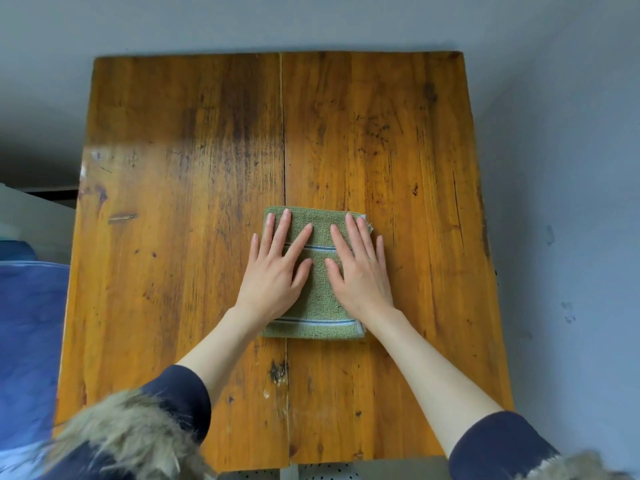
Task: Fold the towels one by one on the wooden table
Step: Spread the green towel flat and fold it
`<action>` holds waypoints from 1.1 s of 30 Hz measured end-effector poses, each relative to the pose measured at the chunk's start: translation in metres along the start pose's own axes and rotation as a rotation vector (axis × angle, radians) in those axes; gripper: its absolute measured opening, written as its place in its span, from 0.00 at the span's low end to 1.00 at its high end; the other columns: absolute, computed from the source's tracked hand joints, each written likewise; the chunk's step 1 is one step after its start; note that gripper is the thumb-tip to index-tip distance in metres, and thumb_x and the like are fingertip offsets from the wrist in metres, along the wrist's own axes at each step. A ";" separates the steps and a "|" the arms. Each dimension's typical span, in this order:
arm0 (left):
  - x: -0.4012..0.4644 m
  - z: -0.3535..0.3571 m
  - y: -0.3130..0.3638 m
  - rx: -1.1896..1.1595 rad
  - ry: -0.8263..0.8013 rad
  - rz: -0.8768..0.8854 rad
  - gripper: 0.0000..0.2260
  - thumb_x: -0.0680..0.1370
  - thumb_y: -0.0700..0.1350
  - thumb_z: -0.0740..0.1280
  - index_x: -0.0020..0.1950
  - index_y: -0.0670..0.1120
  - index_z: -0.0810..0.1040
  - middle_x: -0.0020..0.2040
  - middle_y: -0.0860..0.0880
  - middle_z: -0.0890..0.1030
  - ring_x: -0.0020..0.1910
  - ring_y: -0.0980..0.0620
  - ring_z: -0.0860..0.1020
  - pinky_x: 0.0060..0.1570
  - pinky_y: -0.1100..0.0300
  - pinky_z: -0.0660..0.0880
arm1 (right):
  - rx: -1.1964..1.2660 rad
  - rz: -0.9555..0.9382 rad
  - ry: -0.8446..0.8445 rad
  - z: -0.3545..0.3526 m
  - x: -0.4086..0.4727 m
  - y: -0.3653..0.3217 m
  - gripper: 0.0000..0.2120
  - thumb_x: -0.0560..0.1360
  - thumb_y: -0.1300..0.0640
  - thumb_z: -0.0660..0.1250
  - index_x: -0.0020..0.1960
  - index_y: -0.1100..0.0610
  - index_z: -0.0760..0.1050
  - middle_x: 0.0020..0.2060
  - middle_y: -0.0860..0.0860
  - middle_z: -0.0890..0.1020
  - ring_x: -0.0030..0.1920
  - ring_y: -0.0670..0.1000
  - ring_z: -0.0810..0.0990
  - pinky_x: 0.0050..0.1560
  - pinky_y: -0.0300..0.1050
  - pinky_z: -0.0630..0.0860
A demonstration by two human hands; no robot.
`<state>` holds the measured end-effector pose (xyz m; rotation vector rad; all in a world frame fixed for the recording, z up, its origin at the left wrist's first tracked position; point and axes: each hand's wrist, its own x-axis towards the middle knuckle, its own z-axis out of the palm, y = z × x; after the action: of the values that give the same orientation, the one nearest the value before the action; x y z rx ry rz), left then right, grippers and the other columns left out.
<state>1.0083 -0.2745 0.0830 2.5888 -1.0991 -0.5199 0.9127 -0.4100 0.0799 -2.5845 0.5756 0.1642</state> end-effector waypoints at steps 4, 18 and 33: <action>-0.009 -0.015 0.005 -0.279 0.148 -0.145 0.24 0.80 0.43 0.60 0.75 0.47 0.59 0.76 0.41 0.53 0.76 0.43 0.51 0.72 0.52 0.53 | 0.225 0.160 0.199 -0.019 -0.011 -0.007 0.20 0.79 0.58 0.58 0.71 0.57 0.65 0.73 0.53 0.61 0.74 0.52 0.58 0.71 0.46 0.58; -0.015 -0.031 -0.007 -0.713 -0.044 -0.640 0.25 0.77 0.45 0.66 0.72 0.49 0.63 0.58 0.44 0.74 0.55 0.48 0.73 0.54 0.56 0.68 | 0.702 0.868 -0.097 -0.027 -0.009 -0.008 0.18 0.77 0.53 0.64 0.63 0.60 0.70 0.52 0.50 0.77 0.50 0.51 0.75 0.53 0.48 0.74; -0.038 -0.033 -0.014 -0.958 -0.167 -0.639 0.28 0.75 0.36 0.67 0.71 0.53 0.62 0.50 0.44 0.79 0.53 0.46 0.78 0.57 0.48 0.75 | 0.908 0.696 -0.140 -0.035 -0.019 -0.004 0.18 0.75 0.57 0.68 0.63 0.60 0.71 0.54 0.53 0.79 0.52 0.51 0.79 0.55 0.50 0.77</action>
<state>1.0067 -0.2336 0.1154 1.9531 0.0575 -1.0822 0.8973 -0.4171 0.1166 -1.4247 1.1520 0.2363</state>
